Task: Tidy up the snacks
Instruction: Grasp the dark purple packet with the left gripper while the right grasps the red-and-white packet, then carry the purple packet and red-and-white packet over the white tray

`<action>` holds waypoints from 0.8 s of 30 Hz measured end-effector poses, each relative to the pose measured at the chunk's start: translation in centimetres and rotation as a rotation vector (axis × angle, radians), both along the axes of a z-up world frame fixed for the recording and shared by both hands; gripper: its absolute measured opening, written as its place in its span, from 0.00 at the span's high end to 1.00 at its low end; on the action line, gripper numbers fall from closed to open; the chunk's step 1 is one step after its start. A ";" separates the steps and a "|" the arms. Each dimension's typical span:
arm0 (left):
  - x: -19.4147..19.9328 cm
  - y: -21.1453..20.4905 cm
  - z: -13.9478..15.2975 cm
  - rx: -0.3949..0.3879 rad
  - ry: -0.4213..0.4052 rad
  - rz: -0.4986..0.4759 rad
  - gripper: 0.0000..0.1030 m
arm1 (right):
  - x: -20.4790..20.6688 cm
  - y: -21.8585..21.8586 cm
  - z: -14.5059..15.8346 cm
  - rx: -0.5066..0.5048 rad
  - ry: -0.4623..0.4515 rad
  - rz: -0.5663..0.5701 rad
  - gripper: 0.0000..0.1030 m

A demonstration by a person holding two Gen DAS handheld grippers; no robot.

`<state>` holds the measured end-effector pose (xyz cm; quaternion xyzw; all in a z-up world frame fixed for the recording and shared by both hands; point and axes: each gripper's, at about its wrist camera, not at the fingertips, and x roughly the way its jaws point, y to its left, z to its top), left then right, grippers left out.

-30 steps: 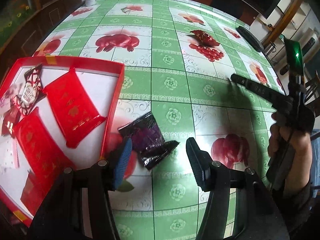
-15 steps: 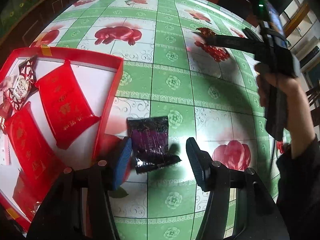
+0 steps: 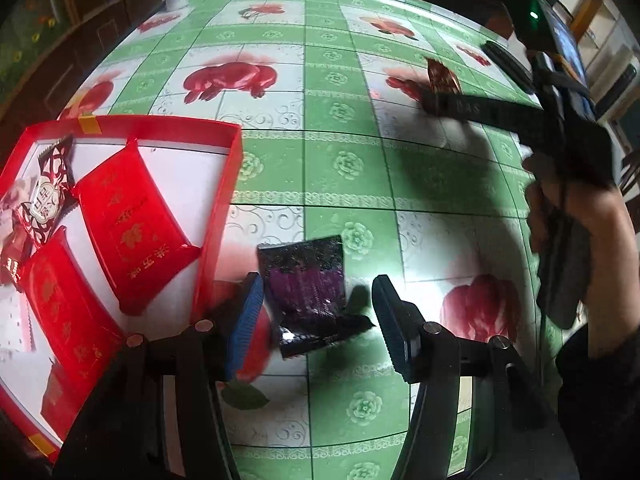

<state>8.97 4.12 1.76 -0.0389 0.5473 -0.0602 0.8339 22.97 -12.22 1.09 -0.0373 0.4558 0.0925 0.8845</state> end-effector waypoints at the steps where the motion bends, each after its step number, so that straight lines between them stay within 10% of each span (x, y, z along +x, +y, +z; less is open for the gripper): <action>1: -0.1 -0.1 0.0 -0.005 -0.007 -0.004 0.49 | -0.9 -0.2 0.0 0.000 0.002 -0.008 0.54; 8: -0.2 0.0 -0.2 0.002 -0.068 -0.012 0.69 | -7.1 -1.5 0.2 0.104 0.007 -0.023 0.54; 24: -3.1 0.2 -0.3 0.005 -0.119 0.003 0.69 | -10.5 -0.7 1.0 0.128 -0.043 0.024 0.67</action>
